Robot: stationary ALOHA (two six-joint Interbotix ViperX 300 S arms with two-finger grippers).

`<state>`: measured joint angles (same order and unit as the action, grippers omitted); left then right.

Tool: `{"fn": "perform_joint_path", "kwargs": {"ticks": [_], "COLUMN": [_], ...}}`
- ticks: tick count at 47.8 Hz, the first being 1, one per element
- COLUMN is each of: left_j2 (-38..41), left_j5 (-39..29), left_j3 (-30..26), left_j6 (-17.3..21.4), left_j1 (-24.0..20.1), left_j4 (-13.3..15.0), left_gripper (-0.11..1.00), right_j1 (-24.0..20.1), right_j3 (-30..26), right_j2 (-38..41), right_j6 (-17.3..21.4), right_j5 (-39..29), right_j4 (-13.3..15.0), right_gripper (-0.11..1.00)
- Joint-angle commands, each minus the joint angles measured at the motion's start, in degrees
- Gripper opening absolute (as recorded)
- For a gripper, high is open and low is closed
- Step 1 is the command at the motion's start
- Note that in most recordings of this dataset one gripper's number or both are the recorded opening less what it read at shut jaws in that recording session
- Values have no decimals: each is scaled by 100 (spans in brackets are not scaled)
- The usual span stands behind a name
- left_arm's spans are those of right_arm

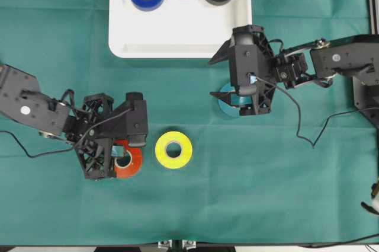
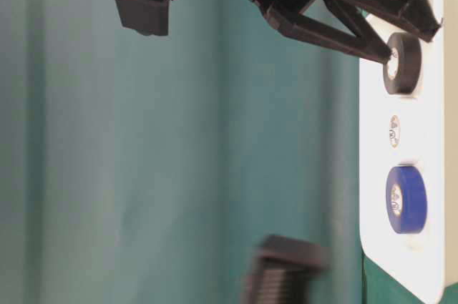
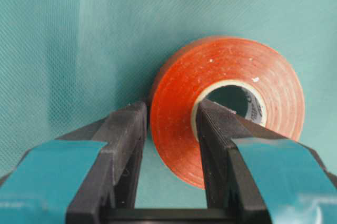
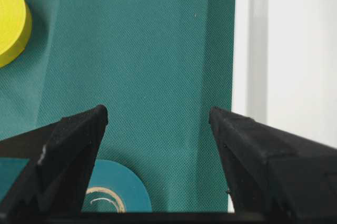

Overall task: Put the tape alternately from left to right into the white case.
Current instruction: 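Lift the red tape roll and carry it into the white case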

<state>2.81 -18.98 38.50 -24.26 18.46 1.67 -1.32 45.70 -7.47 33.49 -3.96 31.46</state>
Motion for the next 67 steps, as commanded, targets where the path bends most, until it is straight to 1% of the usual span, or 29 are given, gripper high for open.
{"fn": "perform_joint_path", "kwargs": {"ticks": [1,7,19,25,30,37,44,49,57,61,67], "left_j2": [-475,-809,-1055,-1063,-1055,-1063,-1063,-1063,-1063,-1055,-1011], "left_j5": [18,-88,-861,-940,-949,-949,-923,-870,-554,-343,-26], "left_j3": [-167,-202,-325,-308,-308,-352,-360,-360,-413,-422,-431], "left_j6": [9,18,35,62,193,554,1125,1512,2048,2224,2452], "left_j1": [18,0,-176,-325,-483,-721,-1046,-1371,-2048,-2329,-2628], "left_j4": [-18,-18,-26,-35,-35,-35,-35,-35,-35,-35,-35], "left_gripper": [-4,-4,-4,-4,-4,-4,-4,-4,-4,-4,-4], "right_j1": [-9,-9,-9,-9,-9,-18,-18,-9,-9,-18,-9], "right_j3": [-88,-88,-88,-88,-88,-88,-88,-97,-88,-79,-70], "right_j2": [-62,-62,-62,-62,-62,-62,-62,-62,-62,-62,-62], "right_j6": [9,9,9,18,18,18,18,35,35,35,44], "right_j5": [35,35,35,35,44,44,44,44,114,132,149], "right_j4": [-9,-9,-18,-18,-18,-18,-18,-26,-26,-26,-18], "right_gripper": [84,84,84,84,84,84,84,84,84,84,84]}}
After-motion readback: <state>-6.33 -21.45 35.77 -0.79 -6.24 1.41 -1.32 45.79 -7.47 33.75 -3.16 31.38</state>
